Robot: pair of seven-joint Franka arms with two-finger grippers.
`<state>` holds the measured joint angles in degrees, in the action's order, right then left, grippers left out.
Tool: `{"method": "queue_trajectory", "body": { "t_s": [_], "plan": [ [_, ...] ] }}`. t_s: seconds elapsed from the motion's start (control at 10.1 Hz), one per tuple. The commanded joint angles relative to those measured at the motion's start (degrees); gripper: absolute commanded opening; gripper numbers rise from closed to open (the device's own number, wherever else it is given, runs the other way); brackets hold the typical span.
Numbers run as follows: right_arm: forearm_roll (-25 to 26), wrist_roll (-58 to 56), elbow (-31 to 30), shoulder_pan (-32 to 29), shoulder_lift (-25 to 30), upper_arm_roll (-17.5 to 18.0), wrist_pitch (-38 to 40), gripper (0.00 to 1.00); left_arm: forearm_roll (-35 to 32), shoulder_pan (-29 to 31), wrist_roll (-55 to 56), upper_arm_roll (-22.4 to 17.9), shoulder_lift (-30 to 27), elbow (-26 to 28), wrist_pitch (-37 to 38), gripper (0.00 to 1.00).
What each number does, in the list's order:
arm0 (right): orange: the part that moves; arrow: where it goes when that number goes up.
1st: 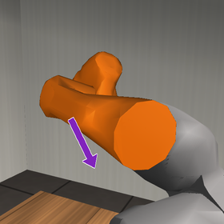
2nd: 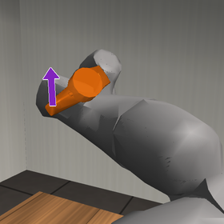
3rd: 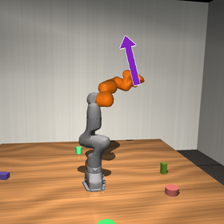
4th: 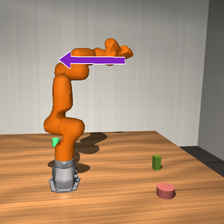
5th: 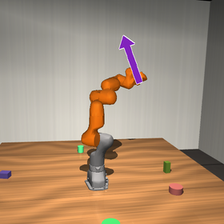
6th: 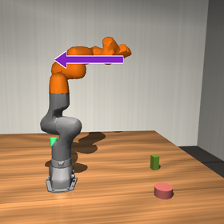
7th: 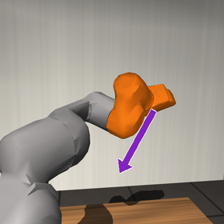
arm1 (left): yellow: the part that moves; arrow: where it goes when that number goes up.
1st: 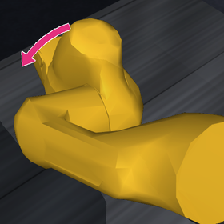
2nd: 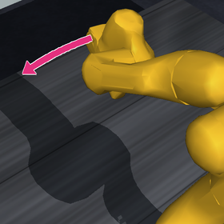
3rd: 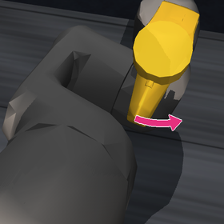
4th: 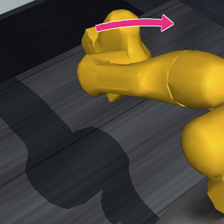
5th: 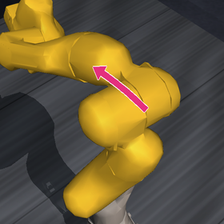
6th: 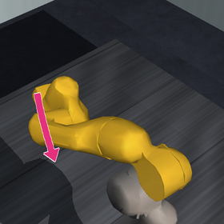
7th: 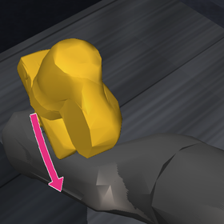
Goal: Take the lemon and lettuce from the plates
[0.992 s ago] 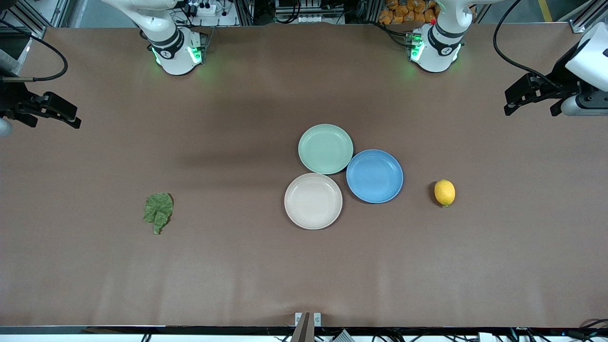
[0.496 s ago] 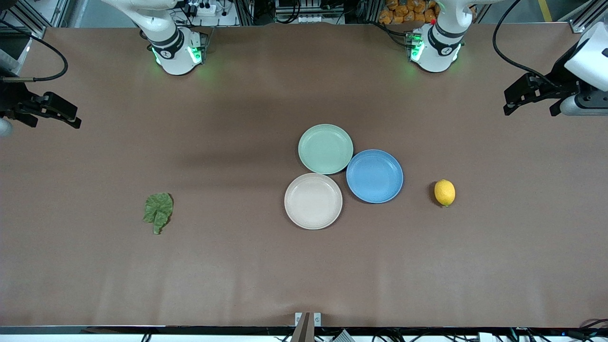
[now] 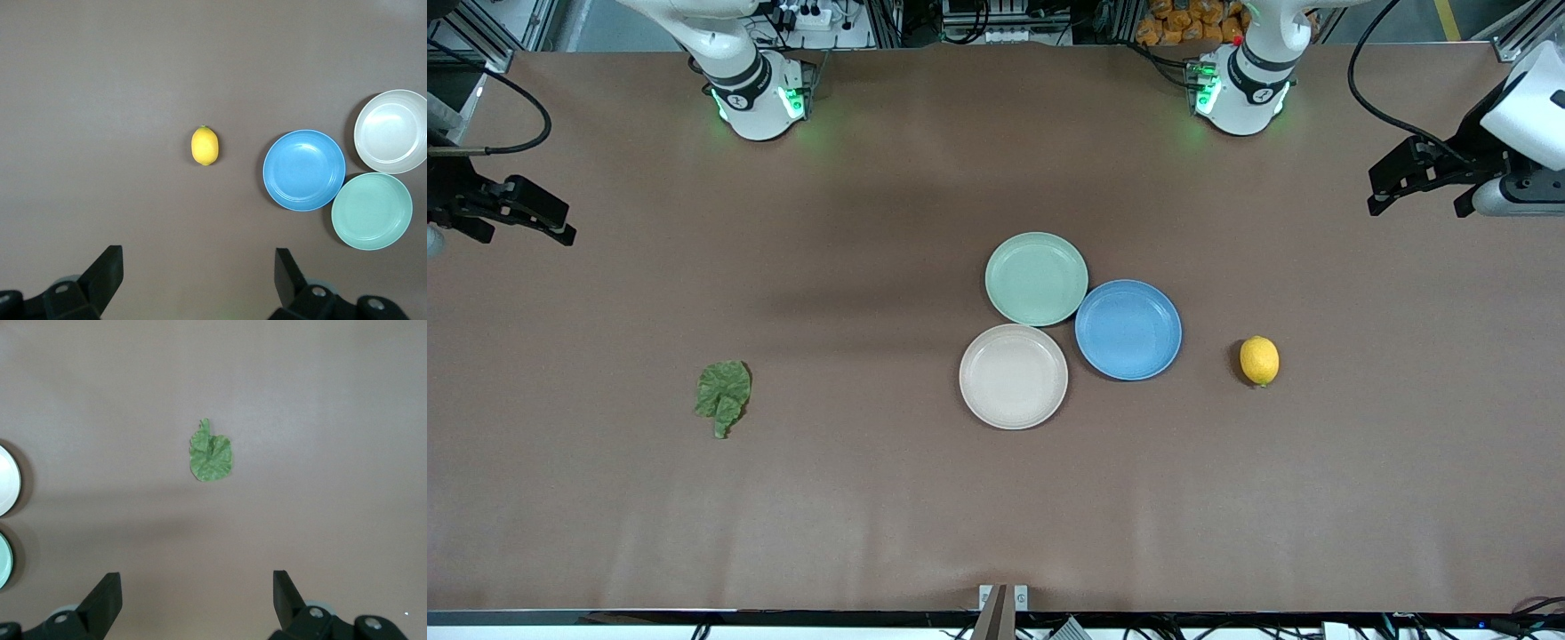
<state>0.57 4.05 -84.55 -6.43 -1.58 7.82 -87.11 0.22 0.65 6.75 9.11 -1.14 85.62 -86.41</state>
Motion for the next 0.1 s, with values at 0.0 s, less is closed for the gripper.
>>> {"method": "queue_trajectory", "body": {
  "t_s": [0.0],
  "plan": [
    [-1.2,-0.3,0.3,-0.2,-0.1,0.3,-0.8,1.00,-0.7,0.2,-1.3,0.0,0.4,-1.3,1.3,1.00]
  ]
}}
